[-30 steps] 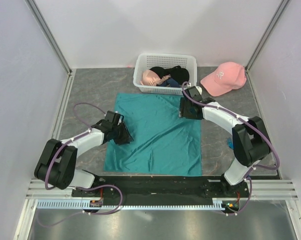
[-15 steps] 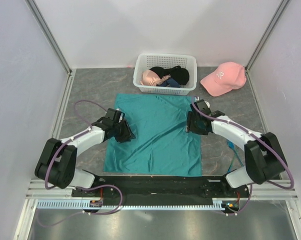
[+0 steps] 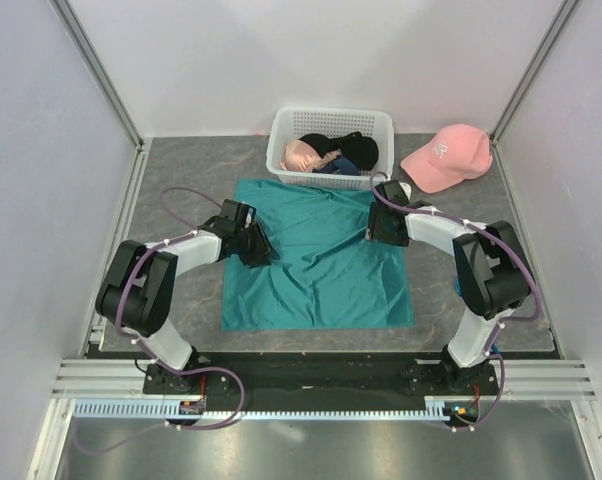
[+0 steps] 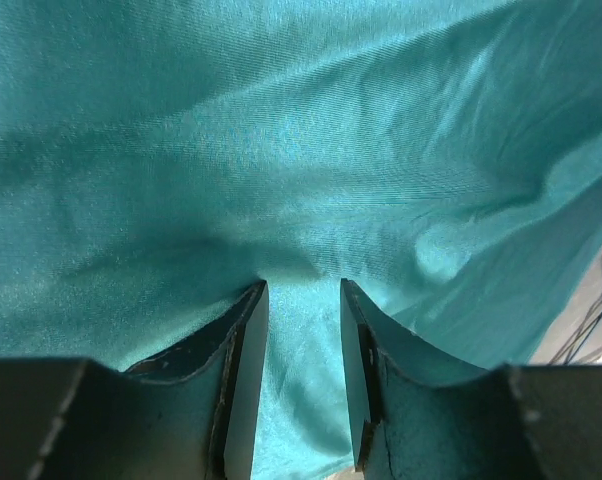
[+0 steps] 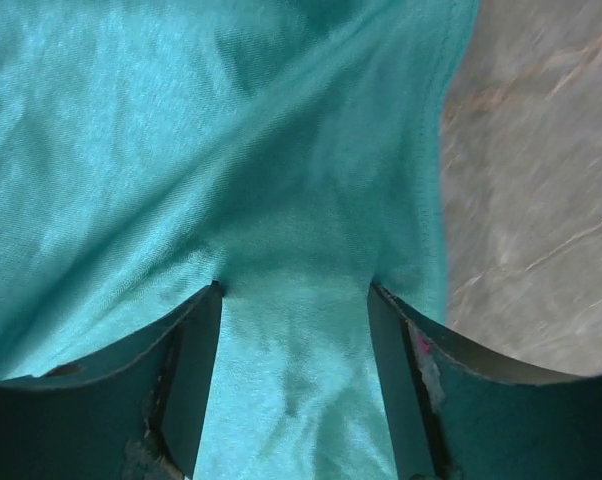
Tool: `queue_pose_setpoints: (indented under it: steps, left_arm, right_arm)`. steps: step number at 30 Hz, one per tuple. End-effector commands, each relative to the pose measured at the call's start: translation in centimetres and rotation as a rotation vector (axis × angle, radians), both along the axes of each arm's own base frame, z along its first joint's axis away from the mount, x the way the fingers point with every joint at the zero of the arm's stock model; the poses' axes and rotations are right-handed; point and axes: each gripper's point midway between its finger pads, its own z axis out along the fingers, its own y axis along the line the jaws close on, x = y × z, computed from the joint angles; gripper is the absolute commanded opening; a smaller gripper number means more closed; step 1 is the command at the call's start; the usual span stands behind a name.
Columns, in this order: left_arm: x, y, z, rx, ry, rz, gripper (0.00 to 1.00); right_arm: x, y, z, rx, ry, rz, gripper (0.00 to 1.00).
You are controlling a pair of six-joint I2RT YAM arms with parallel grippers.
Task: Fold the napkin into a case and place the utensils inside
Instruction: Smooth out the napkin at the center of the board, then pick up the flattened napkin from the center of the board.
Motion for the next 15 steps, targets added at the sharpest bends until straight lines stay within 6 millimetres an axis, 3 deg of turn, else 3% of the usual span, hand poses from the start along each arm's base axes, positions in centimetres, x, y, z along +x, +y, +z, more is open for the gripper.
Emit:
queue_pose_setpoints:
  steps: [1, 3, 5, 6, 7, 8, 9, 10, 14, 15]
  left_arm:
    - [2.5, 0.7, 0.6, 0.058, -0.035, 0.007, 0.42]
    - [2.3, 1.0, 2.6, 0.056, -0.081, 0.008, 0.46]
    - [1.0, 1.4, 3.1, 0.056, -0.089, 0.009, 0.49]
    - [0.4, 1.7, 4.7, 0.042, -0.12, 0.015, 0.51]
    - [-0.8, 2.1, 4.4, 0.047, -0.101, 0.019, 0.52]
    - [-1.4, 2.4, 4.8, 0.046, -0.104, 0.028, 0.53]
    - [-2.7, 3.0, 5.2, 0.06, -0.092, 0.046, 0.55]
    - [-3.8, 3.6, 4.8, 0.064, -0.063, 0.077, 0.55]
    - [-7.7, 5.3, 3.8, 0.09, 0.053, 0.173, 0.54]
    - [-8.2, 5.6, 3.7, 0.091, 0.064, 0.193, 0.53]
  right_arm:
    - [2.1, -1.4, 2.5, -0.105, -0.036, 0.002, 0.71]
    - [0.3, -2.4, 3.2, -0.135, 0.02, -0.022, 0.77]
    - [-1.2, -2.9, 4.5, -0.131, 0.039, -0.04, 0.82]
    - [-3.2, -3.5, 4.1, -0.132, 0.089, -0.064, 0.84]
    - [-4.2, -3.6, 5.3, -0.108, 0.074, -0.074, 0.85]
    - [-5.1, -3.7, 5.4, -0.088, 0.079, -0.096, 0.88]
    - [-7.3, -4.2, 5.4, -0.078, 0.109, -0.112, 0.89]
    - [-8.6, -3.8, 5.2, -0.029, 0.139, -0.133, 0.88]
    - [-14.3, -4.8, 3.9, 0.014, 0.234, -0.226, 0.79]
    - [-15.0, -4.6, 4.6, 0.056, 0.208, -0.24, 0.77]
